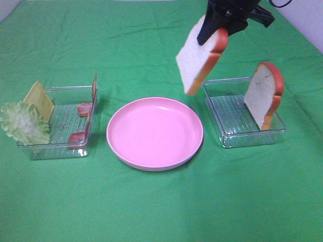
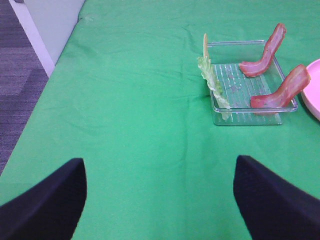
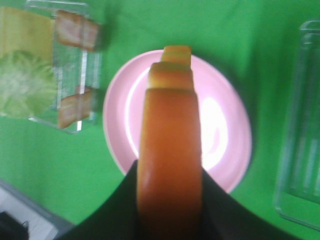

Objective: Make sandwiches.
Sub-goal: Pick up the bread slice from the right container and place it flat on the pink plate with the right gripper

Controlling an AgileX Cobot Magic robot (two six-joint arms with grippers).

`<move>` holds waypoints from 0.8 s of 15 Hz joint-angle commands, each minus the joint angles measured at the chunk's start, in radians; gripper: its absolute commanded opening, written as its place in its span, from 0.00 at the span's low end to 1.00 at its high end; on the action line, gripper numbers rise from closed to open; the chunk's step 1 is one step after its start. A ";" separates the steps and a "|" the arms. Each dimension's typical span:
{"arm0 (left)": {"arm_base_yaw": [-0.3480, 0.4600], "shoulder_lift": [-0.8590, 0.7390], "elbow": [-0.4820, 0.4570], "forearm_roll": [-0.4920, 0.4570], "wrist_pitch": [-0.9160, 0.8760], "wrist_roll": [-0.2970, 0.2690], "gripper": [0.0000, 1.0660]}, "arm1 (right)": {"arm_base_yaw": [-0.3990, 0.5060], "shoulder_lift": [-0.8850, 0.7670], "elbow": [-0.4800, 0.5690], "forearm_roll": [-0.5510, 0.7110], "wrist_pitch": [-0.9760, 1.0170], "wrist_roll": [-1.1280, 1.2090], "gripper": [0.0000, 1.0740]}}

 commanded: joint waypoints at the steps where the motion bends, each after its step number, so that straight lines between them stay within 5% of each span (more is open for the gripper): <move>1: -0.004 -0.024 0.001 0.003 -0.004 -0.001 0.72 | 0.045 0.032 0.018 0.212 0.053 -0.098 0.00; 3: -0.004 -0.024 0.001 0.003 -0.004 -0.001 0.72 | 0.072 0.051 0.084 0.326 -0.001 -0.143 0.00; 8: -0.004 -0.024 0.001 0.003 -0.004 -0.001 0.72 | 0.093 0.073 0.442 0.605 -0.285 -0.323 0.00; 12: -0.004 -0.024 0.001 0.003 -0.004 -0.001 0.72 | 0.093 0.136 0.494 0.705 -0.361 -0.389 0.00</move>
